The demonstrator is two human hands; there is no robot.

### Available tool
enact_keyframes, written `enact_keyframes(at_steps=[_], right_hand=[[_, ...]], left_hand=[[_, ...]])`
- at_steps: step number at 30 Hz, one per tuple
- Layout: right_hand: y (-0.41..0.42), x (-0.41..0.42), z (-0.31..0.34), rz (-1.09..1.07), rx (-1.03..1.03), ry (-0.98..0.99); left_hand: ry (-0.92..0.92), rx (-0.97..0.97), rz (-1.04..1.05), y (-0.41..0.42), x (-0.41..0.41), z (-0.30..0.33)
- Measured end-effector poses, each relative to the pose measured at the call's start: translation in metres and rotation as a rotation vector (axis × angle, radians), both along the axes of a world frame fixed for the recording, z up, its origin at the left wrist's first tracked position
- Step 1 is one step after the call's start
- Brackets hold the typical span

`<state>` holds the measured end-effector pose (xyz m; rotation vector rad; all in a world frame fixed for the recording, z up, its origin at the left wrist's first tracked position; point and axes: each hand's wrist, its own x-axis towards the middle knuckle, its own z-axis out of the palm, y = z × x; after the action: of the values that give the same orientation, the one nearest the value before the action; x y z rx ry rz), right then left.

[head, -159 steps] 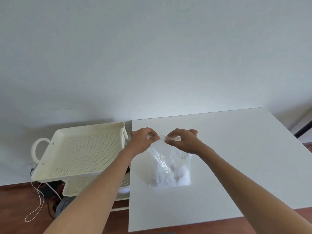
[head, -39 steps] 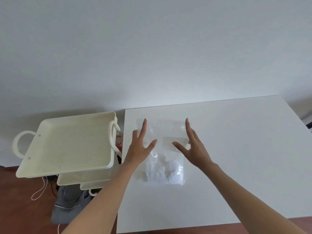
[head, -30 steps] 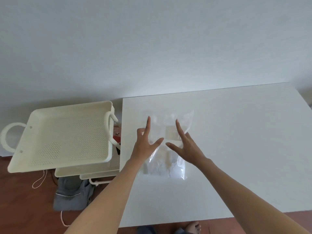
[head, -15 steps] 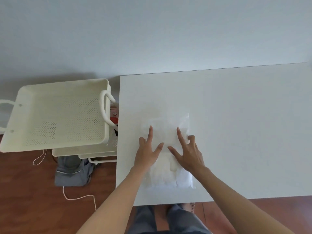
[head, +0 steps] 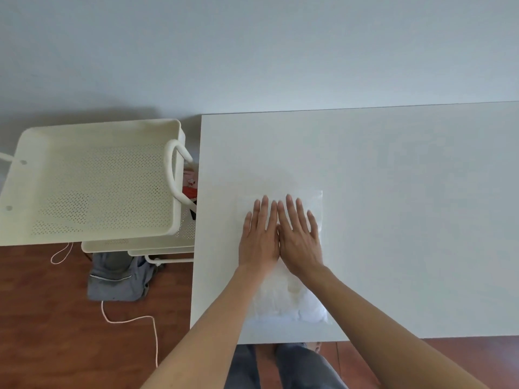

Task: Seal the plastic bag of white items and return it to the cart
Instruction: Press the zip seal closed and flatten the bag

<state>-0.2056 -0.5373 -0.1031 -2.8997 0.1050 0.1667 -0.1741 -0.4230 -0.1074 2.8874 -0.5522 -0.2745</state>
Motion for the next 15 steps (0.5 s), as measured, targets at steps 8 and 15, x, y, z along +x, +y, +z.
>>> enact_keyframes(at_steps=[8,15], right_hand=[[0.004,-0.011,-0.026,-0.029,0.002,0.017],[0.001,-0.009,-0.034,-0.045,0.031,0.048]], left_hand=[[0.013,0.034,0.008,0.007,-0.011,-0.024],[0.023,0.026,0.006,0.007,-0.008,-0.029]])
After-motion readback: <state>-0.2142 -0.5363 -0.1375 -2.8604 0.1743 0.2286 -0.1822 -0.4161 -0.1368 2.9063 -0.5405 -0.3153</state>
